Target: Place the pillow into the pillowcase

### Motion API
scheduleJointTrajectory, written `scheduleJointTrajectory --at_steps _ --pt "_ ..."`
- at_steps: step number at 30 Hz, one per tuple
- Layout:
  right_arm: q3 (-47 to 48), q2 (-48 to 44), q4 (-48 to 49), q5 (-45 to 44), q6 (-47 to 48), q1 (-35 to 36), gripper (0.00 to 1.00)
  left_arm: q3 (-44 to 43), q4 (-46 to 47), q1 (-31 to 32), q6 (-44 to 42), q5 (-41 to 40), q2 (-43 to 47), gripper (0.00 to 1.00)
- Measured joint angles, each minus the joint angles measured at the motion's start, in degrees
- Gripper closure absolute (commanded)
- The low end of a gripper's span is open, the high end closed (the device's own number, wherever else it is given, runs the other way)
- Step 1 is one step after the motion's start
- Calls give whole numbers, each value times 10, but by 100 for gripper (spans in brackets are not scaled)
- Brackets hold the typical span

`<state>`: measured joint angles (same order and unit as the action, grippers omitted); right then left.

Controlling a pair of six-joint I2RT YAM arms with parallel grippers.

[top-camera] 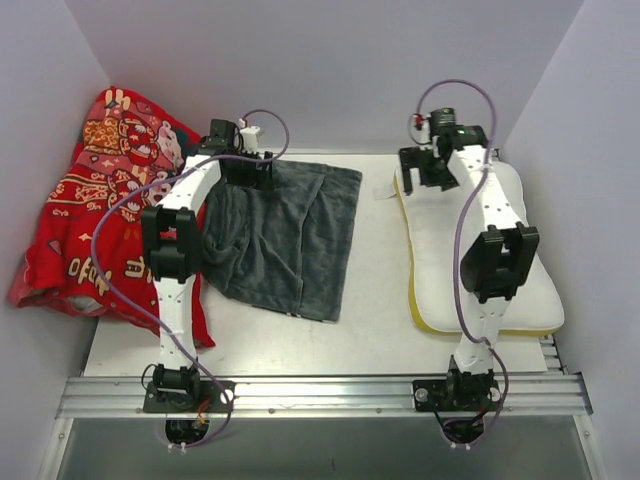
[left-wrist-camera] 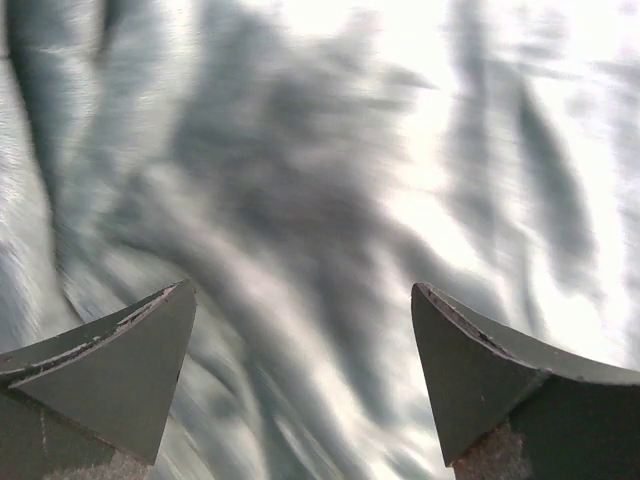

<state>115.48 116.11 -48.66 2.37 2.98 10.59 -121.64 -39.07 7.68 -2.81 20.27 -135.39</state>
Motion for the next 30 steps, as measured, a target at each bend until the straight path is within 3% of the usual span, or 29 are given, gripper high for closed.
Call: scheduleJointTrajectory --at_steps 6,9,15,22,25,26,27,29,30 --pt "36 23 -18 27 -34 -163 0 89 1 21 -7 30 143 3" --pt "72 59 -19 42 -45 -212 0 117 6 19 -7 38 183 3" --pt "134 151 0 71 -51 -221 0 177 -5 15 -10 40 195 3" --pt "138 235 11 88 -46 -207 2 193 -38 12 -21 42 195 3" --pt "139 241 5 90 -35 -206 19 193 -54 6 -22 45 195 3" --pt "140 241 2 92 -29 -206 38 193 -59 3 -22 46 195 3" --pt "140 241 -1 93 -23 -206 64 193 -64 0 -22 48 195 2" --pt "139 241 -9 94 -7 -206 71 191 -76 -6 -22 51 195 3" --pt "138 240 -16 95 2 -204 94 186 -85 -10 -22 54 194 3"
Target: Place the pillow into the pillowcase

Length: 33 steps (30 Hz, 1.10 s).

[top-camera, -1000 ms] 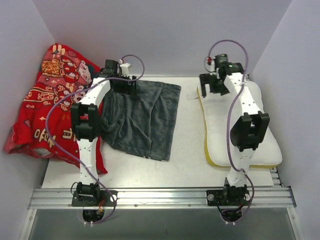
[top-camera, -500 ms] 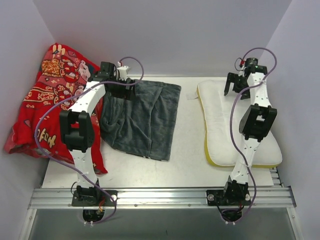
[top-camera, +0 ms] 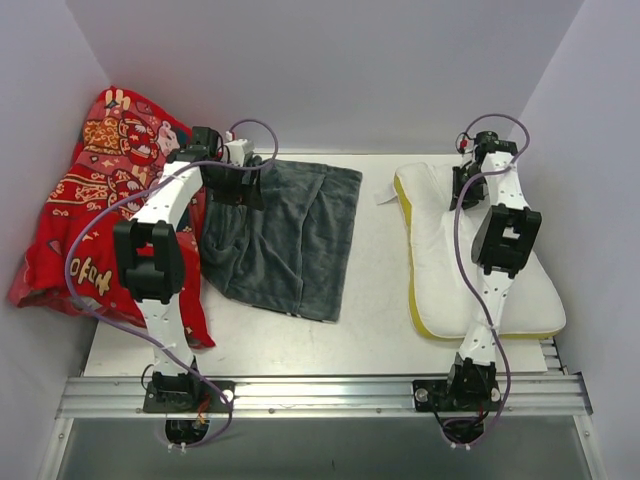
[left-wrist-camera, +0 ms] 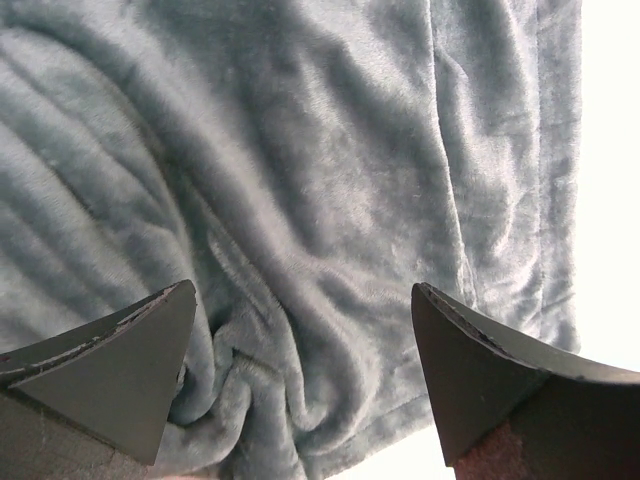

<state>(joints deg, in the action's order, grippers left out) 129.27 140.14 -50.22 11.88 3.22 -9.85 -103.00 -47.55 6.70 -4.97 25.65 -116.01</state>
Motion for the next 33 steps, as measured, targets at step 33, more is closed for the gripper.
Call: scheduleJointTrajectory --at_steps 33 --pt "-323 -340 -35 98 405 186 100 18 58 154 73 -127 6 20"
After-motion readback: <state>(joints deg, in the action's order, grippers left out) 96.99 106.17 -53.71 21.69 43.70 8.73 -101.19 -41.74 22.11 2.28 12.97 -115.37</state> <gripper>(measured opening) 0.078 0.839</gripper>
